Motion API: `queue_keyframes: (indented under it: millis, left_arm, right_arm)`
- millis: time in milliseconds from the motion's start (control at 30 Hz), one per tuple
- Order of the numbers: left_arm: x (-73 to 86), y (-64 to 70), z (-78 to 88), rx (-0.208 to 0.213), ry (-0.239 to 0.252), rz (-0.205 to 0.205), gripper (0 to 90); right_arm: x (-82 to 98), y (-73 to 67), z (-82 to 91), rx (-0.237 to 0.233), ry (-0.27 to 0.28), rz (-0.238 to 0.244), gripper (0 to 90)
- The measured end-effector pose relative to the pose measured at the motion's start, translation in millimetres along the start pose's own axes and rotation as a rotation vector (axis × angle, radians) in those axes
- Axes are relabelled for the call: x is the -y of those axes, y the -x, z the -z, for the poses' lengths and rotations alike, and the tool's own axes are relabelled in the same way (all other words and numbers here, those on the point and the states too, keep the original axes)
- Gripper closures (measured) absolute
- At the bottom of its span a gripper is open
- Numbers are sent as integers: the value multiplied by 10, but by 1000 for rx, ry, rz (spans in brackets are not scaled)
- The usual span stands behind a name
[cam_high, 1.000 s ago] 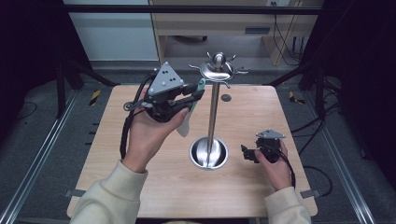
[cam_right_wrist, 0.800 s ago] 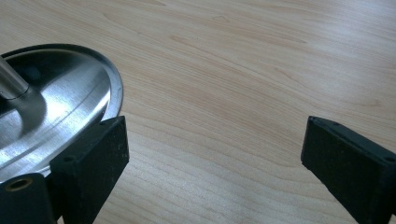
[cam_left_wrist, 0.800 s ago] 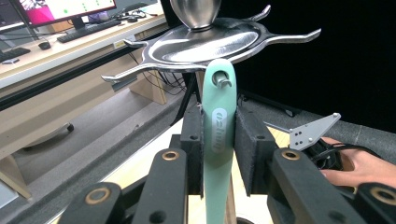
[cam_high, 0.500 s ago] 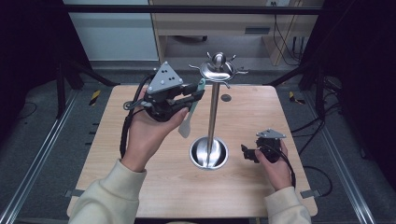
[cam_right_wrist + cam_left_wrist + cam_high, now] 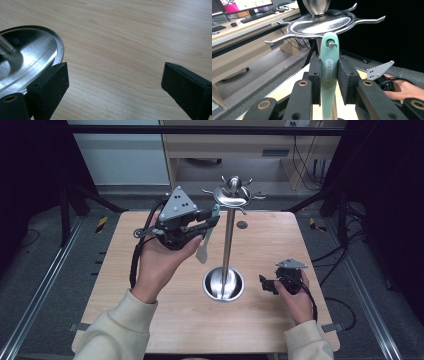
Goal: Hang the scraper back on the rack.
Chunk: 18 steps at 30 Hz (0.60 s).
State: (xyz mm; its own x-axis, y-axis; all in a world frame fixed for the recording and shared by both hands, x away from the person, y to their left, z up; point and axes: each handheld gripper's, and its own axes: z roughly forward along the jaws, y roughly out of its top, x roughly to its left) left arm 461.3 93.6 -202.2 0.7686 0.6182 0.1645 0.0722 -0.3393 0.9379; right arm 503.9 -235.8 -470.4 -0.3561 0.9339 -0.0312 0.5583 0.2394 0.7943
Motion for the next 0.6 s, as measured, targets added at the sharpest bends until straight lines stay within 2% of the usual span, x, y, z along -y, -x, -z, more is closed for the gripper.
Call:
queue_keyframes:
  millis: [133, 267, 333, 367, 400, 433, 567, 600]
  left_arm:
    - [13, 14, 30, -9, 4, -7, 735]
    - [38, 7, 84, -20, 18, 5, 722]
    - [56, 9, 134, -34, 16, -10, 666]
    - [96, 1, 209, -47, 30, -6, 639]
    - [96, 1, 209, -47, 30, -6, 607]
    - [165, -15, 286, -48, 35, 10, 559]
    - [335, -27, 368, -65, 2, -7, 384]
    - [335, -27, 368, -65, 2, -7, 339]
  right_arm:
    - [-4, 3, 11, -1, 2, 4, 80]
    - [-8, -1, 9, 5, 0, 4, 80]
    - [-12, -20, 5, 5, -6, 14, 79]
    - [-16, -29, 8, 6, -7, 16, 80]
    - [-16, -29, 8, 6, -7, 16, 80]
    - [-15, -34, 15, 7, -6, 17, 79]
    - [-9, -19, 19, 9, -2, 20, 79]
    - [-9, -19, 19, 8, -4, 14, 79]
